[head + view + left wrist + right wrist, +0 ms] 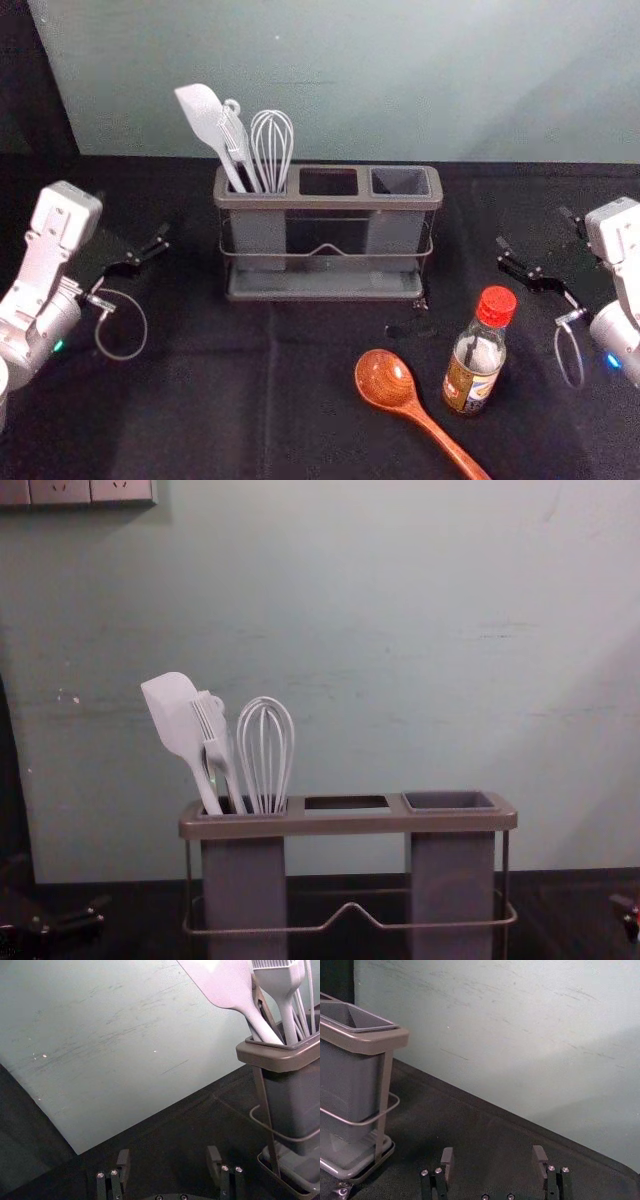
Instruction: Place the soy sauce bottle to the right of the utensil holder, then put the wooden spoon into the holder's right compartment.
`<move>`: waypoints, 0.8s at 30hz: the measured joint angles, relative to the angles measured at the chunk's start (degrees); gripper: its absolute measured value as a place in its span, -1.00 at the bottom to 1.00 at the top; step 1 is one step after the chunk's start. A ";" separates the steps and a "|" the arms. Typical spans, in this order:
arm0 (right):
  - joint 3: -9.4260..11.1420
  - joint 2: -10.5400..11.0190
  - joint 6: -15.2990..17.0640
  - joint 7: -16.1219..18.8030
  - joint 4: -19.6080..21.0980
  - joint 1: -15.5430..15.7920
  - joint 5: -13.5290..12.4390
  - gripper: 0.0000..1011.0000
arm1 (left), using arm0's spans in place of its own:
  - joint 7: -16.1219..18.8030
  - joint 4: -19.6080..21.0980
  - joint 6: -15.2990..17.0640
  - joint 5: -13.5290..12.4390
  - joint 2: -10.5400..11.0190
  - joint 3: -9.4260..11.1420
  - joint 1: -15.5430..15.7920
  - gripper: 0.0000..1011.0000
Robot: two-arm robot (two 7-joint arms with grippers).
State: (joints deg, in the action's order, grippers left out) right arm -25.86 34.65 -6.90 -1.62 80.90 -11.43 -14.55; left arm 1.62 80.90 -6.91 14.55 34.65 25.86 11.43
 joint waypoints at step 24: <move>0.00 0.00 0.00 0.00 0.00 0.00 0.00 0.98 | 0.00 0.00 0.00 0.00 0.00 0.00 0.00 0.99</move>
State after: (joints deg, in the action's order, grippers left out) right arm -25.86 34.64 -6.91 -1.62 80.90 -11.43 -14.55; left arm 1.62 80.90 -6.91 14.55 34.65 25.86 11.43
